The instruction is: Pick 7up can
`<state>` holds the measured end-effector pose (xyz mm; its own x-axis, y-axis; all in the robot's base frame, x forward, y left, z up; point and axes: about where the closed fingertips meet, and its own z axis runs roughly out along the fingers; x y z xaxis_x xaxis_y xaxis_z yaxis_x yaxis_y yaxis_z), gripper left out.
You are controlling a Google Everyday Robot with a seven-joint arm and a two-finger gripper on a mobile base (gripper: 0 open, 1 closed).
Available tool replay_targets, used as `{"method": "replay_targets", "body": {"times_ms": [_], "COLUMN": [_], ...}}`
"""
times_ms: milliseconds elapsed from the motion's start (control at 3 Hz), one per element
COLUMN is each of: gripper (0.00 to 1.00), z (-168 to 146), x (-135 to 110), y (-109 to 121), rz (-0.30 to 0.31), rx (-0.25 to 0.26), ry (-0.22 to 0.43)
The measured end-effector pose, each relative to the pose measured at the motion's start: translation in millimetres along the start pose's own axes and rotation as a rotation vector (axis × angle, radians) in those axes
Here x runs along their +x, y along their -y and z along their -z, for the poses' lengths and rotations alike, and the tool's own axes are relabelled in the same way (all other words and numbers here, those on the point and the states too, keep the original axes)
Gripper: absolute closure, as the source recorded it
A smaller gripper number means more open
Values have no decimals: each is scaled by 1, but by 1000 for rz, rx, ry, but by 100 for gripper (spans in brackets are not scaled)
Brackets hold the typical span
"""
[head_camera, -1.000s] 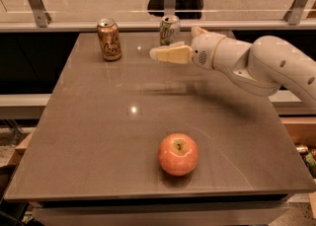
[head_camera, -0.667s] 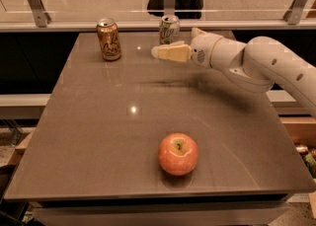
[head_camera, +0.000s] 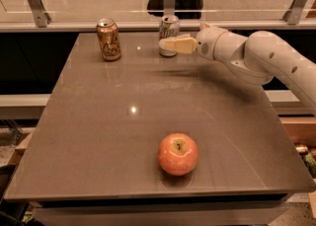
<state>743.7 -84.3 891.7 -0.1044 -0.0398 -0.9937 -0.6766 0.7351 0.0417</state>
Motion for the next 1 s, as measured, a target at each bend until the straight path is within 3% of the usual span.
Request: {"method": "replay_targets", "body": {"times_ms": [333, 667, 1000], "gripper": [0, 0, 18], "z": [-4, -16, -33], "x": [-10, -22, -39], "y": [18, 21, 2], "rz": [46, 89, 116], "rx": [27, 10, -46], "ry": [22, 35, 38]}}
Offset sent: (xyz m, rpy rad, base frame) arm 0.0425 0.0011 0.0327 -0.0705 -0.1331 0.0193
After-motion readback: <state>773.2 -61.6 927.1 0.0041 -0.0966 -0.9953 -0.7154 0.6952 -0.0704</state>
